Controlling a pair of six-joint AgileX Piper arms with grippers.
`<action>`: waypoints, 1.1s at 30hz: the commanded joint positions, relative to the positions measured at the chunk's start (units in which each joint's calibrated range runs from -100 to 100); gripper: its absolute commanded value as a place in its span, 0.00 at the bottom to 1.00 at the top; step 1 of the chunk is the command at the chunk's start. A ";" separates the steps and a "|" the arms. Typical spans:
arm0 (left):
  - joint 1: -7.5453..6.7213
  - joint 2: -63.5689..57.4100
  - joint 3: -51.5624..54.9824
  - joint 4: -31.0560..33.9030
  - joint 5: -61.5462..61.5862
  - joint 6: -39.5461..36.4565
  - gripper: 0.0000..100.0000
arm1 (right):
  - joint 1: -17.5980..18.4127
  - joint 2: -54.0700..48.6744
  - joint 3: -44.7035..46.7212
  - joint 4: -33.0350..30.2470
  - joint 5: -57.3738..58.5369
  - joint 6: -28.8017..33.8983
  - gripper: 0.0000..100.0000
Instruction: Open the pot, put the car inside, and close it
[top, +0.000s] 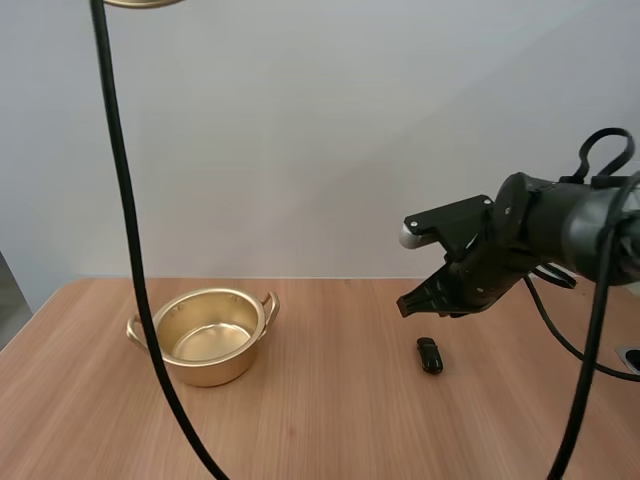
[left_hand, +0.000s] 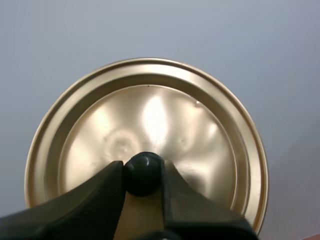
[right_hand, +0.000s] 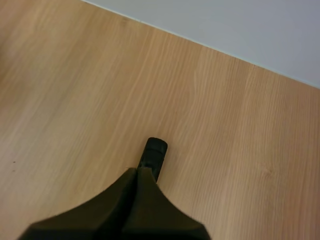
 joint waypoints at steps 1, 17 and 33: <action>0.00 -0.04 0.03 -0.07 0.52 0.03 0.00 | 0.03 13.55 -0.08 -0.26 -3.36 0.05 0.07; 0.00 -0.04 0.03 -0.07 0.88 0.32 0.00 | 0.03 14.97 -0.08 -1.75 -14.50 1.17 0.88; 0.00 -0.04 0.03 -0.07 0.72 0.32 0.00 | 0.03 24.95 -0.08 -0.63 -14.17 -0.34 0.83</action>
